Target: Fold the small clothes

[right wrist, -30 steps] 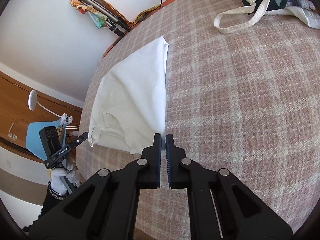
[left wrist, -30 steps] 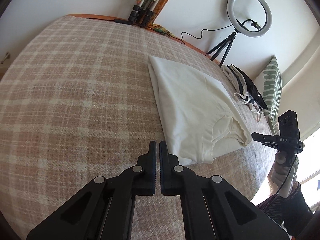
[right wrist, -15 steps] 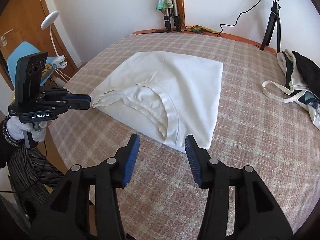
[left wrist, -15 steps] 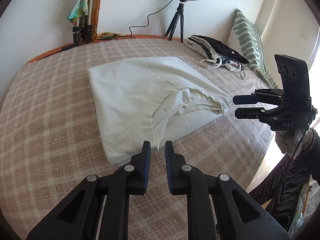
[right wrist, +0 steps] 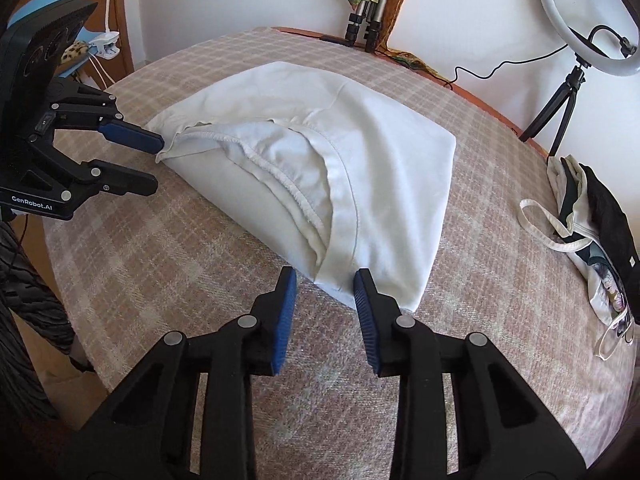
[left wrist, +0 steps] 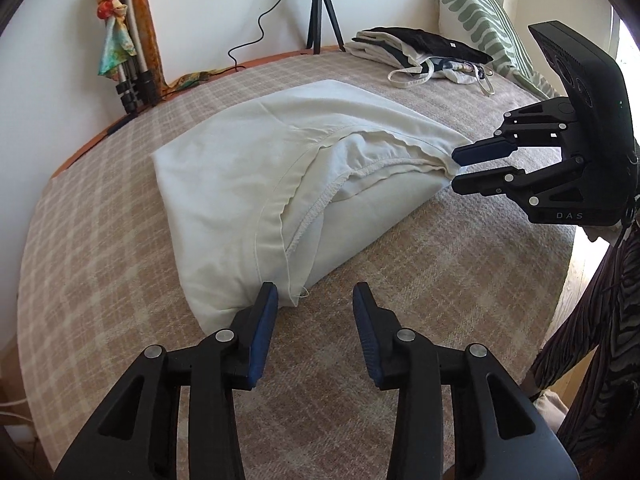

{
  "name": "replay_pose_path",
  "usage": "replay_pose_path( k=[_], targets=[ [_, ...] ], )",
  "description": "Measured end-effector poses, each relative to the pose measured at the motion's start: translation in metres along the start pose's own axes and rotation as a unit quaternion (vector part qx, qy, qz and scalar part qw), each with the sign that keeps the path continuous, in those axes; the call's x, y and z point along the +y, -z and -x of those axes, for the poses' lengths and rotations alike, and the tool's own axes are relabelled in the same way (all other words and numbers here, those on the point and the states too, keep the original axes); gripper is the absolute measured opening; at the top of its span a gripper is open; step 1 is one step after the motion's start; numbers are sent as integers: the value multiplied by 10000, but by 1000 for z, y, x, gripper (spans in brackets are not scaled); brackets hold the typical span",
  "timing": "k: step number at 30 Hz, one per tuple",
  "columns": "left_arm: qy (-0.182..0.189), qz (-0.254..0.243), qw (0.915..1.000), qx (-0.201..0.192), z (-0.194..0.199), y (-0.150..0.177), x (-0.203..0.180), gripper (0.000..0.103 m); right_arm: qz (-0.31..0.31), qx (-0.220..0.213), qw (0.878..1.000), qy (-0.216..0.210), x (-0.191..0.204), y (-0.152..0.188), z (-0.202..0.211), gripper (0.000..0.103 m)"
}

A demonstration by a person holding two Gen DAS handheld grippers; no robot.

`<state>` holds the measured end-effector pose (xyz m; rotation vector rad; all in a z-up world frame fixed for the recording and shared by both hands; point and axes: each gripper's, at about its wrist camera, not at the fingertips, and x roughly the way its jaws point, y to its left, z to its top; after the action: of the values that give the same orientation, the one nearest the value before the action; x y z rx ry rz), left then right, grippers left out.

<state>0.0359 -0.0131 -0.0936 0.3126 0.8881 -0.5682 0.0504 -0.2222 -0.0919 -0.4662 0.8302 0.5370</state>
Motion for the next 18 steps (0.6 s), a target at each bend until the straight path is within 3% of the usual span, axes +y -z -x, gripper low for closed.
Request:
replay_pose_path(
  k=[4, 7, 9, 11, 14, 16, 17, 18],
  targets=[
    [-94, -186, 9998, -3, -1, 1, 0, 37, -185, -34, 9998, -113, -9, -1, 2, 16],
    [-95, -83, 9999, -15, -1, -1, 5, 26, -275, -59, 9994, -184, -13, -2, 4, 10],
    [-91, 31, 9999, -29, -1, -2, 10, 10, -286, -74, 9993, -215, -12, -2, 4, 8],
    [-87, 136, 9998, -74, 1, -3, 15, 6, -269, -84, 9992, -284, -11, -2, 5, 8],
    [-39, 297, 9994, -182, 6, -4, 22, 3, -151, -118, 9984, -534, -5, 1, 11, 8],
    [-25, 332, 9993, -192, 6, -3, 24, 3, -8, -110, 9992, -377, 0, 3, 11, 15],
    [-19, 330, 9993, -182, 6, -3, 24, 3, 70, -102, 9996, -244, 3, 4, 9, 24],
    [-20, 323, 9993, -172, 5, -3, 23, 2, 121, -82, 9997, -174, 5, 4, 7, 25]
  ],
)
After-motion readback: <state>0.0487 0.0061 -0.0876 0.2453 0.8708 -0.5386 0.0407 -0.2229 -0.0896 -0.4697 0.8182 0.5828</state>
